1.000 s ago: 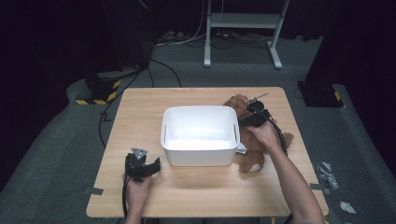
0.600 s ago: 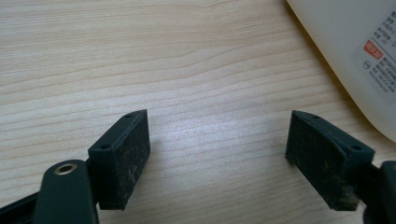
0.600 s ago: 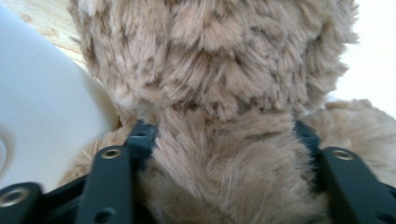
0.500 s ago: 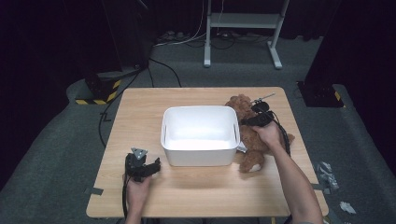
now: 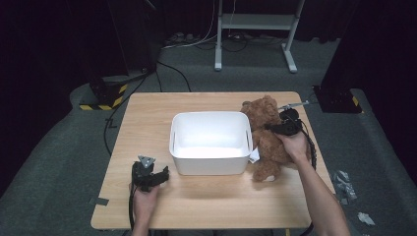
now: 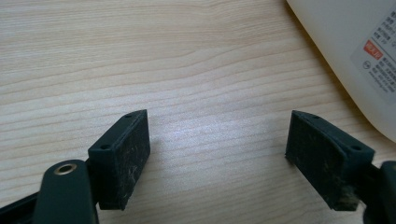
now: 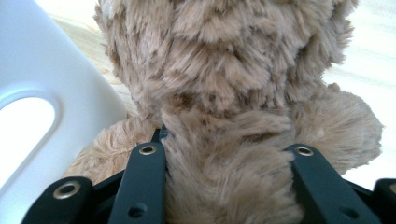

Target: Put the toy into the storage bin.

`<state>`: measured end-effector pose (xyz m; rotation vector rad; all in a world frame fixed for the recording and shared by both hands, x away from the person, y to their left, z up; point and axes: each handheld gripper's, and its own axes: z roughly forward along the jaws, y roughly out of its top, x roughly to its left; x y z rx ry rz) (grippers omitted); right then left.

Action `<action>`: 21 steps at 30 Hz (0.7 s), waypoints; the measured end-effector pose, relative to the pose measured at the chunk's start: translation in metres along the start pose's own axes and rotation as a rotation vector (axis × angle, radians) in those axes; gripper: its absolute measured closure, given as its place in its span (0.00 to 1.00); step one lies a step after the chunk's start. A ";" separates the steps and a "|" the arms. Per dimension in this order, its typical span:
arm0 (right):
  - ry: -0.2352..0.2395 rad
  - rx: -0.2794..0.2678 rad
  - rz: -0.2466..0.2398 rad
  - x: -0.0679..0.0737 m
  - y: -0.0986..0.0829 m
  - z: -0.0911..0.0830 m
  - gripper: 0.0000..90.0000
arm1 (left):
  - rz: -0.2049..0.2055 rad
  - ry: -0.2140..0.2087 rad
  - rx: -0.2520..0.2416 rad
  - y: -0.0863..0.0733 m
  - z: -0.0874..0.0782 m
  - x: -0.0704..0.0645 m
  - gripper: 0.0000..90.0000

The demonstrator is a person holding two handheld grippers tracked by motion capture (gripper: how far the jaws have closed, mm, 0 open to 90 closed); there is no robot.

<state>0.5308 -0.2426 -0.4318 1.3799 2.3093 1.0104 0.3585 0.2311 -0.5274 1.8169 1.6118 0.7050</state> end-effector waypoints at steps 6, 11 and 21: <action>0.003 -0.090 0.008 -0.001 -0.005 -0.031 0.71 | 0.000 0.001 0.000 0.000 0.000 0.000 0.24; 0.007 -0.137 0.006 -0.003 -0.007 -0.050 0.71 | 0.005 -0.005 -0.003 0.000 0.000 0.000 0.24; 0.035 -0.268 0.019 0.000 -0.018 -0.088 0.71 | 0.003 -0.007 -0.003 0.000 0.000 -0.001 0.25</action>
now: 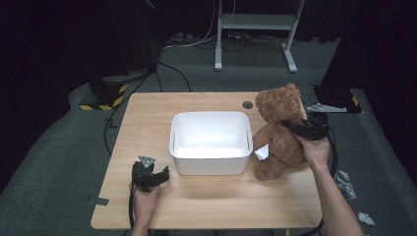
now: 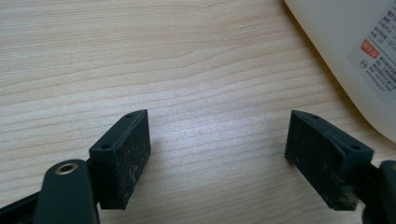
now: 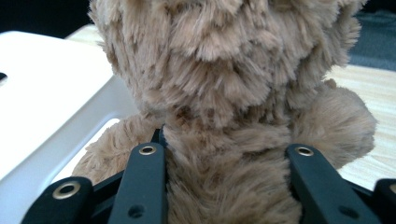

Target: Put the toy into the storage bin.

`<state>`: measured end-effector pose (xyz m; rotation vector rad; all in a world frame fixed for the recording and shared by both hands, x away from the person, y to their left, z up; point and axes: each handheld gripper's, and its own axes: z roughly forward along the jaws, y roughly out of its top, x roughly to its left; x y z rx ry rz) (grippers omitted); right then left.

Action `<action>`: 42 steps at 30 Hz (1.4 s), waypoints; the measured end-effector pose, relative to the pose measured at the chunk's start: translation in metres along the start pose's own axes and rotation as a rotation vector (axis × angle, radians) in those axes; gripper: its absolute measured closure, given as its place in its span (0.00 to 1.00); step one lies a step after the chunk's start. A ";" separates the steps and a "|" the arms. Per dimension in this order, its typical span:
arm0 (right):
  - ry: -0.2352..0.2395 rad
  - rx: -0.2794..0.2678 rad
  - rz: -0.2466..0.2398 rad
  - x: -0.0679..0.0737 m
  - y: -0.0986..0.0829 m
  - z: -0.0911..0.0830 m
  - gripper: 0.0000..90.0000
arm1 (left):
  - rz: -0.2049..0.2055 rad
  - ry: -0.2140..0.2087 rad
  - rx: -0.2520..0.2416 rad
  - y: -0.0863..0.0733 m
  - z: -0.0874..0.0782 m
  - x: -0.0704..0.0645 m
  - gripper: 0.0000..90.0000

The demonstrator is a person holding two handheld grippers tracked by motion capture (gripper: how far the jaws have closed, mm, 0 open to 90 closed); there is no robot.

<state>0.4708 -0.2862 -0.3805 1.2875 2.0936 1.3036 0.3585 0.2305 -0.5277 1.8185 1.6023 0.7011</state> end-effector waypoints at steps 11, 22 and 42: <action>0.007 -0.086 -0.011 0.005 -0.001 -0.022 0.72 | 0.000 0.000 0.000 0.000 0.000 0.000 0.25; 0.020 -0.140 -0.001 0.004 -0.002 -0.042 0.73 | -0.001 -0.001 -0.001 0.000 0.000 0.000 0.25; 0.049 -0.197 -0.018 0.013 0.016 -0.073 0.72 | 0.000 -0.001 -0.001 0.000 0.000 0.000 0.25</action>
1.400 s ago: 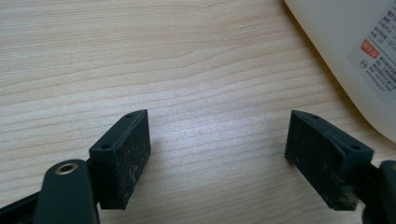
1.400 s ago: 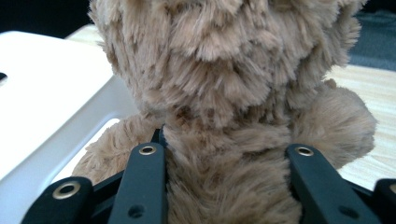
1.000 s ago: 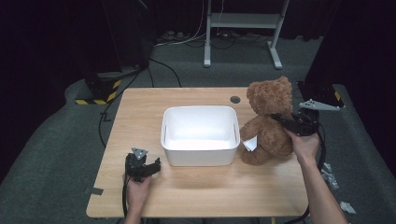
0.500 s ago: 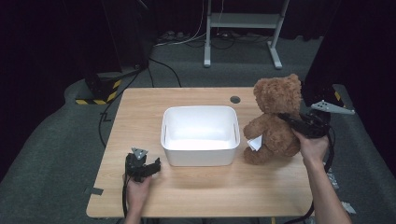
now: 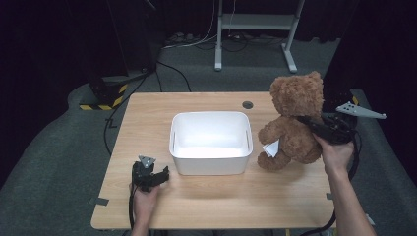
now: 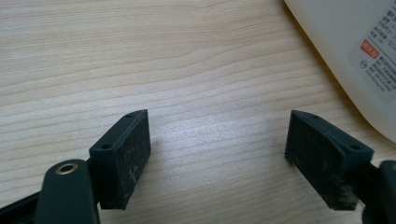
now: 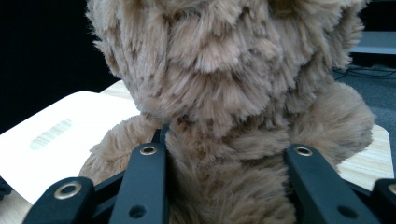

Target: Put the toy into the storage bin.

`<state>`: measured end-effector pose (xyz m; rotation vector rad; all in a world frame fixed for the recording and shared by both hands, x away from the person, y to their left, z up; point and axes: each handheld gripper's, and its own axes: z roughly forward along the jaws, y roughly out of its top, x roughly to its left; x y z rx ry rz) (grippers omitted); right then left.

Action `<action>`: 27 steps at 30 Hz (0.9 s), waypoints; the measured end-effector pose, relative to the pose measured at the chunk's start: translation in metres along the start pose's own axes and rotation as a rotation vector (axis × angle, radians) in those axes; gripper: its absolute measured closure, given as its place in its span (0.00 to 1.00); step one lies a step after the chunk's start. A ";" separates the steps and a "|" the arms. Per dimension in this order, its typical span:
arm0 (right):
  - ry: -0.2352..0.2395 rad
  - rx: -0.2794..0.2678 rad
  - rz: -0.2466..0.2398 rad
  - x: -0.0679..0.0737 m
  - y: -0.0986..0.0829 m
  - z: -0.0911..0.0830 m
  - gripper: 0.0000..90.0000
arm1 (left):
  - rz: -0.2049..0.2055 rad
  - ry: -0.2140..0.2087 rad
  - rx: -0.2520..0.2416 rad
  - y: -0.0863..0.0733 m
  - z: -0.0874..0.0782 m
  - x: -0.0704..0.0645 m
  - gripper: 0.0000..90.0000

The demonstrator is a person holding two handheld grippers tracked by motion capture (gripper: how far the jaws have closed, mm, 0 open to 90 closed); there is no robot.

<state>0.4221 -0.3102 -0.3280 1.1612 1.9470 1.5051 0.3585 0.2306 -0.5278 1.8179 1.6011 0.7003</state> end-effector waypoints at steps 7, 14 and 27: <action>0.027 -0.020 -0.026 0.009 0.012 -0.007 0.72 | 0.000 0.001 0.001 0.000 0.000 0.000 0.25; 0.055 -0.041 -0.032 0.016 0.024 -0.010 0.72 | 0.000 0.002 0.001 0.000 0.000 0.000 0.25; 0.073 -0.070 -0.058 0.030 0.049 -0.013 0.72 | 0.000 0.001 0.001 0.000 0.000 0.000 0.25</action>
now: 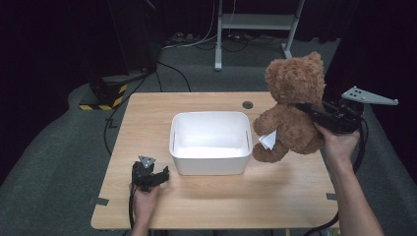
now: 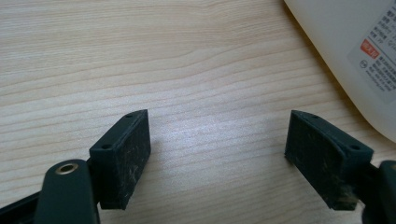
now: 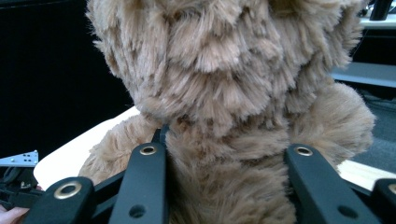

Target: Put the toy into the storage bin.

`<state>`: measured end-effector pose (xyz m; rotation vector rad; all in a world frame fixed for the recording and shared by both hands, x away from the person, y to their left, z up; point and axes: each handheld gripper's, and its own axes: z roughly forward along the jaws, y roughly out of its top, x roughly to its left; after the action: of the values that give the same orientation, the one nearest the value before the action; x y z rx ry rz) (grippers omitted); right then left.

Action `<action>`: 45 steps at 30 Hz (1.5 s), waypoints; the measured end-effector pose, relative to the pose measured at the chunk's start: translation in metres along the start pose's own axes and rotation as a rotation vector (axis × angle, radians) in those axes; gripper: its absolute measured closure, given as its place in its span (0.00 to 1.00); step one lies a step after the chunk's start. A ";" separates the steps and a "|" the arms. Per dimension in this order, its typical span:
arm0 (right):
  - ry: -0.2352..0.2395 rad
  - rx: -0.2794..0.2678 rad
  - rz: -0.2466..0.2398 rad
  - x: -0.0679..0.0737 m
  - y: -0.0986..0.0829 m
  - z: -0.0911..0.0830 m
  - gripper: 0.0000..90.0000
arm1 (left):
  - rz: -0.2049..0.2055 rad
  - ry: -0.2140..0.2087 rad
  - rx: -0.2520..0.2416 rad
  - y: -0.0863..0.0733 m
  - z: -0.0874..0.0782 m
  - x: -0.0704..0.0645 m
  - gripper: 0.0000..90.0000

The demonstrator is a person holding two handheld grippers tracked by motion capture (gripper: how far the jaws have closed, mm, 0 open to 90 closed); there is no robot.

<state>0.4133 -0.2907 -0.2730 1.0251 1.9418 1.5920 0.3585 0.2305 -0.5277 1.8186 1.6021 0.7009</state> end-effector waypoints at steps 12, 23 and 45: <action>0.009 -0.039 -0.010 0.007 0.018 -0.004 0.72 | 0.000 0.000 0.000 0.000 0.000 0.000 0.25; 0.025 -0.072 -0.030 0.018 0.027 0.005 0.72 | -0.001 0.000 0.000 0.000 0.000 0.000 0.25; 0.093 -0.054 -0.048 0.039 0.035 0.040 0.71 | 0.003 0.000 0.000 0.000 0.000 0.000 0.25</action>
<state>0.4271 -0.2328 -0.2444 0.8909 1.9568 1.6838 0.3585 0.2307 -0.5276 1.8213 1.6002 0.7019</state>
